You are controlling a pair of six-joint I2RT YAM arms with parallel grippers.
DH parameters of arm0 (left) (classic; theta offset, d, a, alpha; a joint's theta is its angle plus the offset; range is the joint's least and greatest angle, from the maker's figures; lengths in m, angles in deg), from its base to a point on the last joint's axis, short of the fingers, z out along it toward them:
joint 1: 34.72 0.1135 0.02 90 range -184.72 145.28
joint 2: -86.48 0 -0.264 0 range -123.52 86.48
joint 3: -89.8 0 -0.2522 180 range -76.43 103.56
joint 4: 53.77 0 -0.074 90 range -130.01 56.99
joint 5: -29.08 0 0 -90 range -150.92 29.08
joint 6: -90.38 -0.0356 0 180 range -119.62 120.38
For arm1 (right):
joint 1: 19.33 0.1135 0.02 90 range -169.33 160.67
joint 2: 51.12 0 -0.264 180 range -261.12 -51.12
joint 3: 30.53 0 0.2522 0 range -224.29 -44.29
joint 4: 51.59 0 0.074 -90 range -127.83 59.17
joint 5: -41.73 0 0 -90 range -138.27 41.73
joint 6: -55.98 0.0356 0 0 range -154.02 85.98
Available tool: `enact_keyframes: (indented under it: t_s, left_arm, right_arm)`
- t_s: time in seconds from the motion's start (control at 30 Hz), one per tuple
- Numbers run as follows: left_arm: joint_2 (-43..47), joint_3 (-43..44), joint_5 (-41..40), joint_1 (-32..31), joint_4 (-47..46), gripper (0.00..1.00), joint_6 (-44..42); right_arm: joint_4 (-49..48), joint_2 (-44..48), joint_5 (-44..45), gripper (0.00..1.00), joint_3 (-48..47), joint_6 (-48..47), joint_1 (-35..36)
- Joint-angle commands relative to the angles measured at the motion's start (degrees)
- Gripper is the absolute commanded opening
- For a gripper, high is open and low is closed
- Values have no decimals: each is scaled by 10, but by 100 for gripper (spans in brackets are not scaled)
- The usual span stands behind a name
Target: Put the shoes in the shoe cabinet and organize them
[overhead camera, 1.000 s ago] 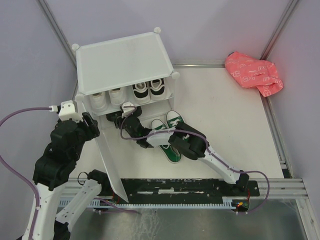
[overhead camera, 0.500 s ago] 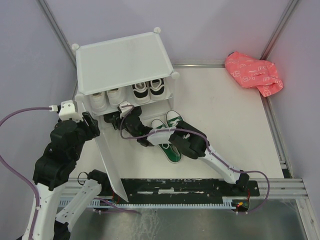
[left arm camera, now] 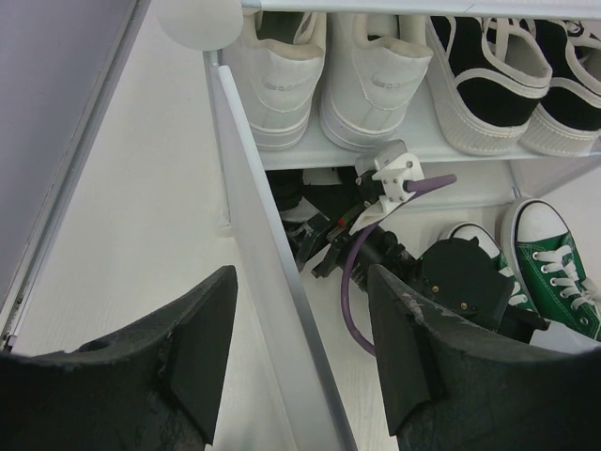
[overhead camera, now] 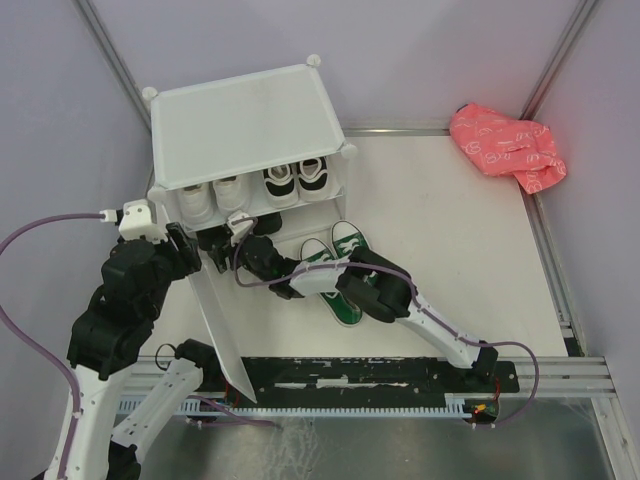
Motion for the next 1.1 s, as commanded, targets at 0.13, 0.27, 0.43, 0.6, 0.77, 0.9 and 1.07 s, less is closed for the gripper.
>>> enact_keyframes:
  t_s: [0.13,0.27,0.43,0.6,0.77,0.9,1.07]
  left_arm:
    - [11,-7,4,-1,-31,64,8]
    - [17,-10,8,0,-38,66,7]
    - [19,-8,12,-1,-41,67,6]
    - [31,-15,9,-1,-44,67,5]
    - [31,-14,5,-1,-46,67,1]
    - [36,-15,3,-1,-48,67,-6]
    - [38,-14,-1,-1,-46,67,-10]
  right_arm:
    - [21,102,-6,92,100,4,30]
    - [13,168,26,95,182,11,31]
    - [9,227,126,99,271,-13,27]
    - [2,209,121,99,273,-2,-9]
    - [-44,182,105,99,251,-30,-37]
    - [-30,160,108,99,211,-22,-63]
    - [-27,125,64,100,158,4,-85]
